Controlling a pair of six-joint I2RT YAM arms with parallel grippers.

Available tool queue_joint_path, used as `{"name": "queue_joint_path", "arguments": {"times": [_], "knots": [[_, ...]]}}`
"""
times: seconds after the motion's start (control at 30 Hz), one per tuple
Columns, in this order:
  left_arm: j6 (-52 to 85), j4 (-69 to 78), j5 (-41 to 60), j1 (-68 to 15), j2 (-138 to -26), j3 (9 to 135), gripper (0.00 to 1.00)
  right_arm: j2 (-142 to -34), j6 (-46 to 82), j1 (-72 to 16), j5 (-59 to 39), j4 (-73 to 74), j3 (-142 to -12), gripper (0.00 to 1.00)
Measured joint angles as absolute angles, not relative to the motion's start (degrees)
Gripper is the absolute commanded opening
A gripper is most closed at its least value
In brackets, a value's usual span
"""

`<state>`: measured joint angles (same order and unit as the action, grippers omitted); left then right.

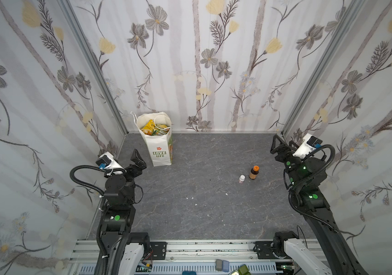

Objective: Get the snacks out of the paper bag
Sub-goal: 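Reach both grippers toward the white paper bag's rim, then grip the bag rim with both grippers and drag it nearer the robot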

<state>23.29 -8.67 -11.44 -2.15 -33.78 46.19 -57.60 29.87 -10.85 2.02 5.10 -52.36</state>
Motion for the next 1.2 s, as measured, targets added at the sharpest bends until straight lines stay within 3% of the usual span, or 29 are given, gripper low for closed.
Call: {"name": "queue_joint_path", "arguments": {"times": [0.2,0.47,0.8,1.0,1.2], "knots": [[26.9,-30.3,-3.3,-2.3,-46.7,69.0,1.00,-69.5,34.5,-27.2,0.6,-9.1,-70.0,0.91],[25.7,-37.5,-0.5,-1.1,-70.4,85.6,1.00,-93.1,35.7,-40.8,-0.3,-15.8,-91.9,0.89],[25.7,-39.7,2.8,6.3,-95.2,104.7,0.85,-123.3,37.5,-42.7,-3.9,-19.0,-120.6,0.78],[25.7,-41.8,9.7,7.6,-103.3,111.4,0.67,-138.8,43.7,-43.3,-7.6,-12.9,-132.4,0.67],[25.4,-43.4,14.2,8.1,-107.1,112.9,0.54,-149.2,49.0,-43.8,-8.6,-5.1,-138.8,0.65]]}}
